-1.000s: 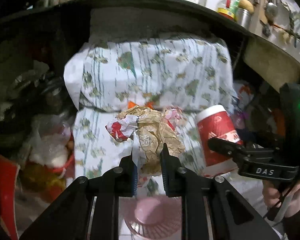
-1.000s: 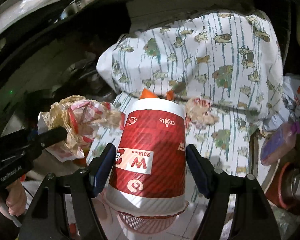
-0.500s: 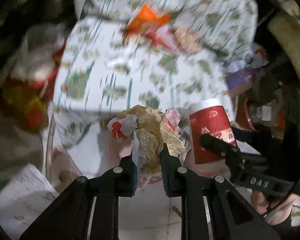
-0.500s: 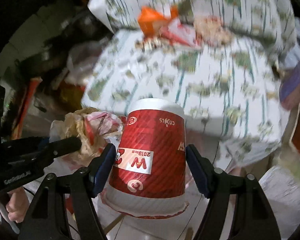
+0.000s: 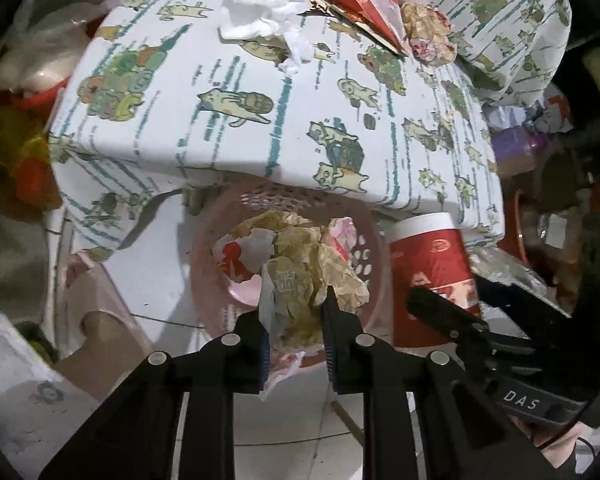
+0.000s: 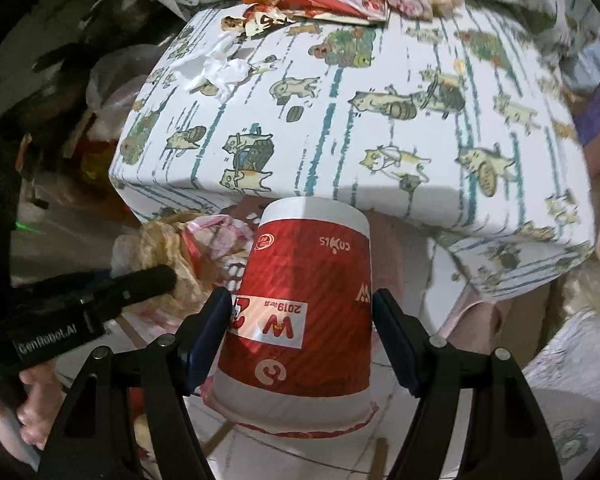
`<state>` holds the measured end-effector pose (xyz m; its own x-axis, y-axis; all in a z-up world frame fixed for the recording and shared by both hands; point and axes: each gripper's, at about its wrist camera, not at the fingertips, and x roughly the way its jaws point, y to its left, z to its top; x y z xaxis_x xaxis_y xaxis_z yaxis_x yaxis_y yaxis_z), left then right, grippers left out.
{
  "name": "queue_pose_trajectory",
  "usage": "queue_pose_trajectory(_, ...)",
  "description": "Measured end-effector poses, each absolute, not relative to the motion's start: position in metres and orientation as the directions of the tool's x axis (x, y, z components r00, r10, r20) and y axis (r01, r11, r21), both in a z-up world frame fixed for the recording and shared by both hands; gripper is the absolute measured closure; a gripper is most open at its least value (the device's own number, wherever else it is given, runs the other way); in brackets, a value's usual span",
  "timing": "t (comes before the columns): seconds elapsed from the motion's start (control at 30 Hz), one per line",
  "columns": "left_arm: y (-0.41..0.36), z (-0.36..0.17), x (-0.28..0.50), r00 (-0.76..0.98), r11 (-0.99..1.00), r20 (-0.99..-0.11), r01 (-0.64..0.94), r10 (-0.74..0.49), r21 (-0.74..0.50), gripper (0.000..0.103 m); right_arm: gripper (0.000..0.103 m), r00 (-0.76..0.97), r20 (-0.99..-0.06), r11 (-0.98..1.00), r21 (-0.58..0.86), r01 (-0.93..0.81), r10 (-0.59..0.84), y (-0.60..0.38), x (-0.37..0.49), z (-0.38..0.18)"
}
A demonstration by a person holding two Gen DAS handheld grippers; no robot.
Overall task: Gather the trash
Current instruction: 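Carry both items down to the pink basket and open both grippers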
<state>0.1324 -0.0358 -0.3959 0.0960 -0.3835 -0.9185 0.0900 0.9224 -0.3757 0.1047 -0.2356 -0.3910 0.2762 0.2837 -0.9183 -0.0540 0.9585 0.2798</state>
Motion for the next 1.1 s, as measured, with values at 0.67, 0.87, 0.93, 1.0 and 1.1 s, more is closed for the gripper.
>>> queue_pose_trajectory(0.67, 0.010, -0.310, 0.129, 0.444, 0.993, -0.889, 0.012, -0.112, -0.119, 0.024, 0.014, 0.545, -0.808, 0.974, 0.208, -0.090, 0.223, -0.241, 0.097, -0.328)
queue_pose_trajectory(0.87, 0.016, -0.281, 0.125, 0.527, 0.991, -0.842, 0.006, -0.116, -0.133, 0.021, 0.013, 0.602, -0.767, 0.975, 0.191, -0.111, 0.219, -0.237, 0.093, -0.315)
queue_pose_trajectory(0.93, 0.016, -0.276, 0.125, 0.547, 0.992, -0.830, 0.005, -0.108, -0.125, 0.019, 0.013, 0.613, -0.762, 0.977, 0.182, -0.108, 0.210, -0.236, 0.093, -0.312)
queue_pose_trajectory(1.0, 0.017, -0.272, 0.125, 0.558, 0.991, -0.823, 0.004, -0.111, -0.131, 0.019, 0.013, 0.617, -0.758, 0.977, 0.186, -0.105, 0.211, -0.237, 0.094, -0.311)
queue_pose_trajectory(1.1, 0.017, -0.269, 0.125, 0.571, 0.992, -0.813, 0.009, -0.112, -0.130, 0.019, 0.013, 0.618, -0.757, 0.976, 0.193, -0.100, 0.213, -0.239, 0.095, -0.309)
